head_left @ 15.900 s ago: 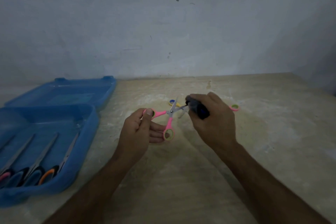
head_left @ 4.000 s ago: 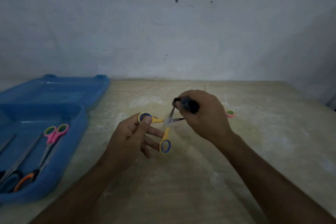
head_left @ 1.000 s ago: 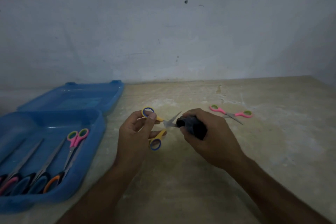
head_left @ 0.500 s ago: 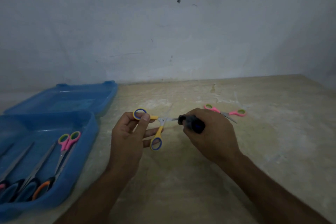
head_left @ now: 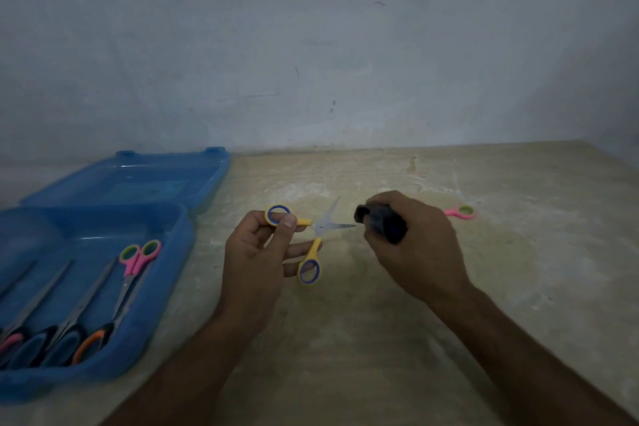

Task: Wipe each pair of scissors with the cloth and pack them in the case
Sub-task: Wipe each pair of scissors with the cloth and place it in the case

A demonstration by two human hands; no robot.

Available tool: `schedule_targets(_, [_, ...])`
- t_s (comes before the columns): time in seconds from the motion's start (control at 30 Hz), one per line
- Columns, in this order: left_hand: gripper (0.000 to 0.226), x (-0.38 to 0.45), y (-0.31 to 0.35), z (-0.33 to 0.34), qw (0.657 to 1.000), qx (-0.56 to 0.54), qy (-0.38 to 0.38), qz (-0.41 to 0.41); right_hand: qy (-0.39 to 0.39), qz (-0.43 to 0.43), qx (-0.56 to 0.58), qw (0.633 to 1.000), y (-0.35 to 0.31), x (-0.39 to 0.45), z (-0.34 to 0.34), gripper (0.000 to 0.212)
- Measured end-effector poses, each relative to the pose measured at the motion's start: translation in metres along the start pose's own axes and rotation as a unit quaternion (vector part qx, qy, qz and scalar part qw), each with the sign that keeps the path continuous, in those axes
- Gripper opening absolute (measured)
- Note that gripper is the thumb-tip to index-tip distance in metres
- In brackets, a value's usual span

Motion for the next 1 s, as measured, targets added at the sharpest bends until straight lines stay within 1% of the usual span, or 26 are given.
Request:
schedule_targets(0.03, [0.009,-0.001,-0.001,0.002,1.0,-0.003,-0.007,-0.002,-0.011,-0.026,0.019,0.999,-0.008,-0.002,0.004,0.022])
schedule_targets(0.1, [0.011,-0.003,-0.002,0.005,1.0,-0.005,-0.021,-0.001,-0.066,-0.067,0.031,0.995,-0.022,-0.008,0.02,0.021])
schedule_targets(0.17, [0.01,-0.004,-0.002,0.005,1.0,0.001,-0.027,0.005,-0.094,-0.068,0.022,0.993,-0.022,-0.01,0.029,0.017])
schedule_targets(0.3, [0.008,0.002,-0.001,-0.002,1.0,0.002,-0.007,0.007,-0.047,0.004,-0.014,0.999,0.004,-0.002,0.01,0.012])
schedule_targets(0.33, [0.008,0.003,-0.002,-0.002,1.0,0.007,-0.004,0.006,-0.029,0.013,-0.019,0.999,0.007,0.0,0.005,0.012])
schedule_targets(0.4, [0.008,0.001,-0.003,0.0,1.0,0.022,-0.008,0.008,-0.003,-0.007,-0.002,1.0,0.001,0.0,0.0,0.013])
schedule_targets(0.43, [0.008,0.0,-0.004,0.003,0.999,0.027,-0.015,0.01,-0.011,-0.031,0.013,0.999,-0.006,-0.001,0.004,0.014])
schedule_targets(0.5, [0.008,-0.003,-0.003,0.007,0.999,0.038,-0.033,0.019,-0.064,-0.079,0.034,0.994,-0.02,-0.007,0.017,0.017])
schedule_targets(0.57, [0.007,-0.003,-0.002,0.007,0.997,0.052,-0.047,0.032,-0.097,-0.078,0.028,0.992,-0.019,-0.008,0.026,0.017])
schedule_targets(0.63, [0.006,-0.001,-0.001,0.004,0.997,0.056,-0.049,0.036,-0.072,-0.046,-0.002,0.996,-0.006,-0.002,0.02,0.015])
schedule_targets(0.7, [0.006,0.0,-0.001,0.002,0.996,0.065,-0.045,0.037,-0.017,-0.008,-0.019,1.0,0.009,0.004,0.003,0.012])
schedule_targets(0.77, [0.006,0.001,-0.001,0.003,0.996,0.068,-0.043,0.037,0.022,-0.001,-0.013,1.0,0.011,0.004,-0.008,0.011])
schedule_targets(0.8, [0.006,0.0,-0.001,0.003,0.996,0.067,-0.043,0.035,0.014,-0.014,-0.001,1.0,0.004,0.002,-0.007,0.012])
schedule_targets(0.9, [0.004,-0.002,0.0,0.005,0.996,0.064,-0.052,0.037,-0.082,-0.073,0.027,0.994,-0.019,-0.009,0.019,0.014])
schedule_targets(0.93, [0.005,-0.002,0.0,0.005,0.996,0.062,-0.057,0.038,-0.097,-0.07,0.023,0.993,-0.019,-0.01,0.024,0.014])
schedule_targets(1.0, [0.007,-0.001,0.001,0.003,0.996,0.061,-0.059,0.04,-0.076,-0.036,-0.004,0.996,-0.006,-0.003,0.02,0.012])
Point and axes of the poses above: each hand's wrist, its own x-axis towards the middle knuckle, its own z-axis out of the palm, y = z × x, the point moved 5 cm from there along x, towards the middle knuckle, and after that the axes turned 15 degrees about x, right-handed, at the moved point
